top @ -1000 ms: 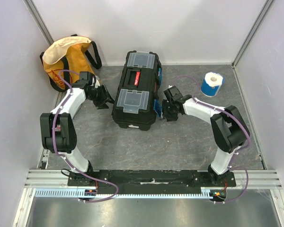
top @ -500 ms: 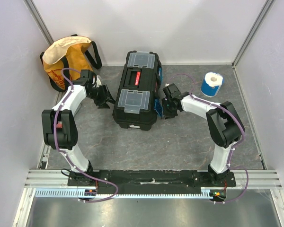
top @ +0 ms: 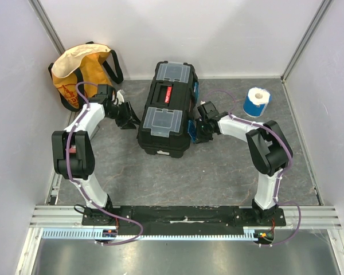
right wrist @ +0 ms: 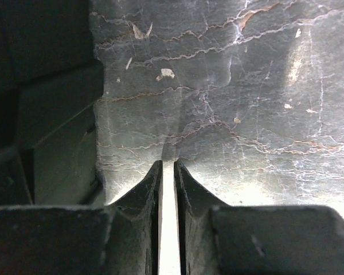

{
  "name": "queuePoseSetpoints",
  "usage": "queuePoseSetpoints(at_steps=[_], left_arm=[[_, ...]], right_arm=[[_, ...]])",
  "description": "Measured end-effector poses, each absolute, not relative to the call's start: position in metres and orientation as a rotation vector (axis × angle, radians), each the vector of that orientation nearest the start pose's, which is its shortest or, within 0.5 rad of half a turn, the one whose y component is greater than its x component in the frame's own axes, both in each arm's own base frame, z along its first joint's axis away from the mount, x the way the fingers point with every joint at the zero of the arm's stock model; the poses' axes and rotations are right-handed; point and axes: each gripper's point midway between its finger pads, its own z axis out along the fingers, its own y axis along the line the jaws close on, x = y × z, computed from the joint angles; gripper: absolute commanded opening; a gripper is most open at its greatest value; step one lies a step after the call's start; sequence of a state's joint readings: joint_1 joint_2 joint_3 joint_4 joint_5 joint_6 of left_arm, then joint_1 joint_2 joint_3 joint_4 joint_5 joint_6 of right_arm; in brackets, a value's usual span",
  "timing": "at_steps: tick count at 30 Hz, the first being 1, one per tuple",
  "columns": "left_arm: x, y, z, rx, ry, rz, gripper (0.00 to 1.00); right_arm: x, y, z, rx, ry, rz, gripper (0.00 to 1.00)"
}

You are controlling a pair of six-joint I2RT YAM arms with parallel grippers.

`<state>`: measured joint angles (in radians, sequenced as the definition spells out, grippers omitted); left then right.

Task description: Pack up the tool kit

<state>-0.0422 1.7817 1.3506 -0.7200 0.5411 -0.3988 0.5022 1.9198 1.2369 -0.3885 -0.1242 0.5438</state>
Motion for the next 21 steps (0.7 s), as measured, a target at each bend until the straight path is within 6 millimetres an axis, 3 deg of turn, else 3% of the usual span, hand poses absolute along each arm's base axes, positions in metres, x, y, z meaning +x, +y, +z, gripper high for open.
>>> queuePoseSetpoints(at_steps=[10, 13, 21], left_arm=[[0.408, -0.140, 0.110, -0.233, 2.526, -1.041, 0.45], [0.416, -0.146, 0.110, -0.236, 2.472, -1.093, 0.45], [0.433, -0.148, 0.112, -0.237, 2.391, -1.104, 0.42]], right_arm=[[0.352, 0.245, 0.019, 0.119, 2.735, 0.513, 0.17], [0.370, 0.255, 0.020, 0.226, 2.673, 0.576, 0.17], [0.376, 0.258, 0.020, 0.291, 2.646, 0.601, 0.21]])
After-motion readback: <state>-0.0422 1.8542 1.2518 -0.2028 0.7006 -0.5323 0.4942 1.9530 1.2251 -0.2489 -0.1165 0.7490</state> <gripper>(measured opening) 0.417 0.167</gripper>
